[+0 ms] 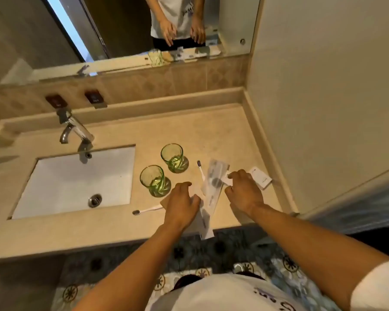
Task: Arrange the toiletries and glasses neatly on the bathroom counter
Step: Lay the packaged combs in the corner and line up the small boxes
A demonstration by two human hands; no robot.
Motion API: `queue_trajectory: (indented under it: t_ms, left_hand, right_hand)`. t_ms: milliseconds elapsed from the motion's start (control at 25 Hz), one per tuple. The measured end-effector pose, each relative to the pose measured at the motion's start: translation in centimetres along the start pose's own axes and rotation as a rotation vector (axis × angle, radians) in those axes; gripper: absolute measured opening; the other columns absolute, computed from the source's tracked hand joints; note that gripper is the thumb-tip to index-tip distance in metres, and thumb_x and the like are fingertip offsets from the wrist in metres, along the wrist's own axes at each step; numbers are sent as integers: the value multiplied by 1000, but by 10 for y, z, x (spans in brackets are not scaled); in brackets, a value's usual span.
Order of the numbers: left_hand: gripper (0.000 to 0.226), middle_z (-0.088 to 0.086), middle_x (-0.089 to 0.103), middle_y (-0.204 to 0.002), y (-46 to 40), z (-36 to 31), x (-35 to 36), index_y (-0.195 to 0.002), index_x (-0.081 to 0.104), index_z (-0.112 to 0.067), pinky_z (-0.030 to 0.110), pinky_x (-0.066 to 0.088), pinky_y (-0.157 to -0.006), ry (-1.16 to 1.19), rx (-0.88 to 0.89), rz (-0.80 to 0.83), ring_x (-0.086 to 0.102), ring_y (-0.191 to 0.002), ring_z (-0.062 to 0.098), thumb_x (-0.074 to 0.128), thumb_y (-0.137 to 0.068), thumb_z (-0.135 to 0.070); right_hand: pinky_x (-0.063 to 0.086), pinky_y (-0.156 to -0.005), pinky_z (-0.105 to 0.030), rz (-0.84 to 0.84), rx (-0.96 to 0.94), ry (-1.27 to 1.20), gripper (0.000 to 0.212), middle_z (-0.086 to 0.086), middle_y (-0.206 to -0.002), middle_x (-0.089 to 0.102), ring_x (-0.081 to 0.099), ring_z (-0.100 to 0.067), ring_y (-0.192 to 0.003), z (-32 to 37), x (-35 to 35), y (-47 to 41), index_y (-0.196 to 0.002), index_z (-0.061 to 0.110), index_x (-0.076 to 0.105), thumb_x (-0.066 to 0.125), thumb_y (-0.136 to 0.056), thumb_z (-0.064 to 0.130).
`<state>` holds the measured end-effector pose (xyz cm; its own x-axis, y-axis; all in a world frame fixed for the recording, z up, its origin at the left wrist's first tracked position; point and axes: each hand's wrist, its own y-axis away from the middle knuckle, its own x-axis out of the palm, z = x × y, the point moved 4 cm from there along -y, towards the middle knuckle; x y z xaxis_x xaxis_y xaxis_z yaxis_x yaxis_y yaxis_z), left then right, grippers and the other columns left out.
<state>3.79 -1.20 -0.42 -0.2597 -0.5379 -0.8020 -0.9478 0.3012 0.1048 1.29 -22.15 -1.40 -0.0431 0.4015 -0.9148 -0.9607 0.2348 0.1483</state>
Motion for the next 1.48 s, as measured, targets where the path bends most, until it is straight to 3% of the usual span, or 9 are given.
queue_trajectory:
  t_ms: [80,200,360,520,680,760,960,1240,1480]
  left_hand:
    - [40,15,62,-127,4,6,14,-129,60,-6,35,47,-90,27,-75,12,59,-115,31,59,-98,-31]
    - [30,16,70,-104,14,12,36,-109,67,-5,34,46,-74,19,-211,84,65,-96,34,58,-98,-31]
    - [29,17,69,-99,22,11,58,-106,66,-5,39,48,-75,-26,-323,118,64,-95,37,63,-92,-30]
    - [46,19,57,-112,24,15,86,-112,58,-1,43,45,-81,-93,-377,95,56,-101,39,72,-87,-37]
    - [45,18,52,-115,27,14,94,-117,55,0,43,46,-84,-104,-380,50,55,-101,38,70,-90,-32]
    - [45,18,50,-116,25,12,93,-120,54,1,40,45,-82,-89,-395,50,56,-100,38,69,-90,-29]
    - [50,18,49,-117,18,9,94,-124,50,0,35,35,-66,-57,-486,121,58,-91,42,70,-83,-20]
    - [38,18,58,-114,7,13,90,-118,51,-2,35,36,-69,-68,-469,131,61,-94,41,67,-86,-15]
    - [21,10,61,-95,8,17,84,-98,51,-8,33,36,-66,16,-484,88,59,-80,31,67,-85,-14]
  right_hand:
    - [49,-86,-38,82,76,-116,37,-10,-128,59,59,-31,-111,-8,13,1,-130,15,57,51,-95,26]
    - [53,-89,-38,228,176,-202,37,-12,-124,67,63,-33,-111,-16,39,2,-128,14,61,55,-94,28]
    - [53,-94,-38,333,213,-294,33,-12,-125,67,62,-33,-112,-21,67,-2,-119,13,66,59,-92,31]
    - [53,-90,-38,290,273,-329,39,-9,-123,68,64,-33,-110,-27,91,-7,-122,17,65,58,-91,41]
    - [56,-86,-39,166,352,-404,36,-7,-111,73,67,-31,-101,-23,95,-14,-110,19,70,58,-88,45]
    - [55,-79,-36,115,358,-429,36,-6,-103,74,69,-30,-95,-15,96,-19,-100,19,70,60,-86,50]
    - [59,-82,-41,91,428,-444,41,-8,-101,74,69,-30,-93,-10,100,-28,-97,15,68,67,-85,55]
    - [59,-82,-39,133,401,-451,34,-7,-101,76,71,-30,-95,-6,103,-39,-98,15,69,67,-85,47]
    - [61,-74,-37,148,403,-589,29,7,-74,73,73,-15,-76,-15,107,-31,-70,21,61,66,-86,45]
